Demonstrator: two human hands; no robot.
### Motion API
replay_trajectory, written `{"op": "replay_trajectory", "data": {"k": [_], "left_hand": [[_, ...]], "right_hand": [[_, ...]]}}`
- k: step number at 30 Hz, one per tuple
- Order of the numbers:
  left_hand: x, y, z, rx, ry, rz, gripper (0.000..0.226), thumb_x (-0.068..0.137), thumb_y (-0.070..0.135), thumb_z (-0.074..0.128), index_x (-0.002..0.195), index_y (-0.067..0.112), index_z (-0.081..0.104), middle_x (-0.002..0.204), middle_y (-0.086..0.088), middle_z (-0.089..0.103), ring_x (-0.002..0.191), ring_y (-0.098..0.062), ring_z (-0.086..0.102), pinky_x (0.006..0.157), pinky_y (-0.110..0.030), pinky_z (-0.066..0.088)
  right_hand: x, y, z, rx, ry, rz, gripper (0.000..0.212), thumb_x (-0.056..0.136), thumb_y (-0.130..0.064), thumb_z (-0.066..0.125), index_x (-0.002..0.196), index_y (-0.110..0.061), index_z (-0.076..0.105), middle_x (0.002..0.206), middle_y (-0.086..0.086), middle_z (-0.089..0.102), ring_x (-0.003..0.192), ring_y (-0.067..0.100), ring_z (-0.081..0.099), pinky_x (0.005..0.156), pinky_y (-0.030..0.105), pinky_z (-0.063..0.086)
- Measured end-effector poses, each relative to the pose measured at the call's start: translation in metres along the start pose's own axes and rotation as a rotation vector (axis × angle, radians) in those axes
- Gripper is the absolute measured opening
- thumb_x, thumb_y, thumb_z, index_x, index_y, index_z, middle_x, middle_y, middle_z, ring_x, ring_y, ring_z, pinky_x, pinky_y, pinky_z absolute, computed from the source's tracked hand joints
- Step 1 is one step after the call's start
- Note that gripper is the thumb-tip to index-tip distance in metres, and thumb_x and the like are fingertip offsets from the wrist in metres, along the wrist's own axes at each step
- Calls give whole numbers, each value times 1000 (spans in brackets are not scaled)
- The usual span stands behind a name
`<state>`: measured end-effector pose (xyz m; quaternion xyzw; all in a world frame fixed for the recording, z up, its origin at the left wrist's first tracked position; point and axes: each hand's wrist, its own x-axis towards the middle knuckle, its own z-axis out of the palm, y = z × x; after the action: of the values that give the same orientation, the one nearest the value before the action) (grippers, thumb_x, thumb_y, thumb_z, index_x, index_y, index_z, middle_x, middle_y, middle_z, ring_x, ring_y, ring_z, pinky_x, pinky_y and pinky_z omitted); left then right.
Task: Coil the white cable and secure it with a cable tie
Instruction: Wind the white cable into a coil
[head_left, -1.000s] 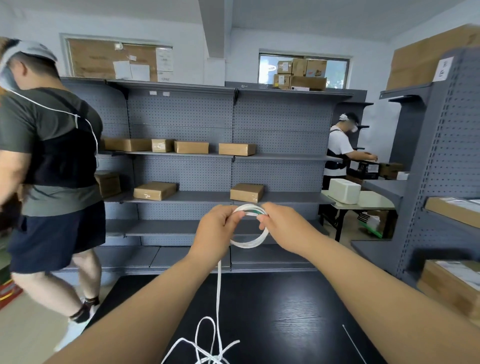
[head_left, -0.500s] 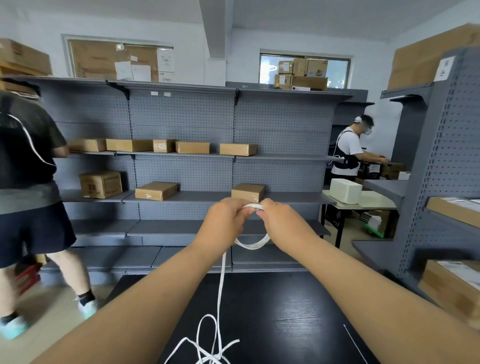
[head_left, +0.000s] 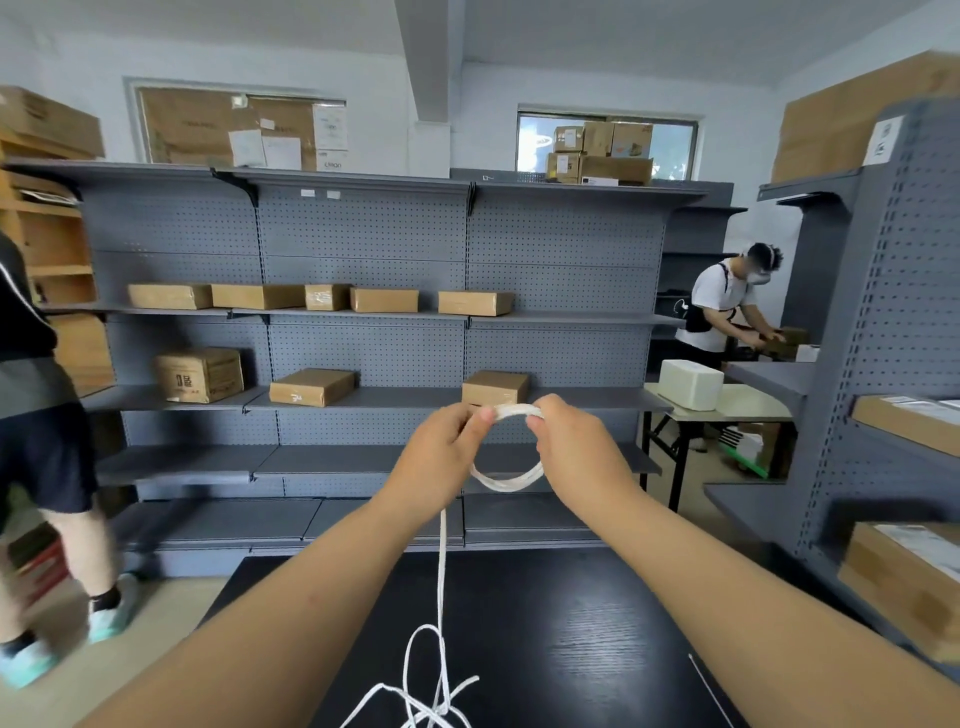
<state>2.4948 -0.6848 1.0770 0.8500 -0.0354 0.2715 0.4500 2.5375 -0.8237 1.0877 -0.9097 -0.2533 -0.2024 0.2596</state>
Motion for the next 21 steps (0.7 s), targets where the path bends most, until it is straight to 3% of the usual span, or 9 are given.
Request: {"op": "replay_trajectory", "data": {"k": [4, 9, 12, 16, 21], "left_hand": [[7, -3, -10, 116, -50, 1, 16, 93, 30, 54, 93, 16, 63, 76, 6, 50, 66, -3, 45, 57, -16, 32], [2, -2, -2, 128, 143, 50, 11, 90, 22, 59, 92, 15, 68, 87, -2, 57, 80, -14, 53, 64, -16, 35], [-4, -5, 10, 134, 222, 153, 17, 91, 17, 57, 104, 18, 68, 79, 6, 45, 74, -2, 46, 68, -5, 33], [-4, -11, 16, 62, 256, 140, 26, 94, 15, 52, 115, 20, 64, 81, 4, 43, 79, 7, 43, 74, 0, 31], [3, -17, 7, -53, 182, 29, 16, 96, 20, 49, 92, 25, 64, 81, 9, 51, 78, -2, 48, 67, 1, 33]], "right_hand": [[-1, 5, -1, -216, -26, -101, 12, 100, -19, 32, 88, -18, 34, 83, 2, 43, 70, 25, 44, 58, 34, 33], [1, 5, -1, -272, 12, -108, 12, 100, -14, 32, 103, -11, 43, 85, 3, 41, 69, 25, 42, 54, 33, 28], [5, 2, 0, -121, 52, -22, 21, 101, -20, 31, 105, -7, 47, 85, 4, 43, 74, 24, 43, 59, 33, 31], [4, -1, 4, 94, 40, 89, 25, 100, -22, 34, 111, -7, 51, 95, 15, 61, 83, 30, 53, 67, 35, 39], [5, 3, 6, 250, 2, 122, 20, 99, -22, 37, 104, -14, 54, 95, 12, 64, 77, 24, 54, 65, 29, 38]]}}
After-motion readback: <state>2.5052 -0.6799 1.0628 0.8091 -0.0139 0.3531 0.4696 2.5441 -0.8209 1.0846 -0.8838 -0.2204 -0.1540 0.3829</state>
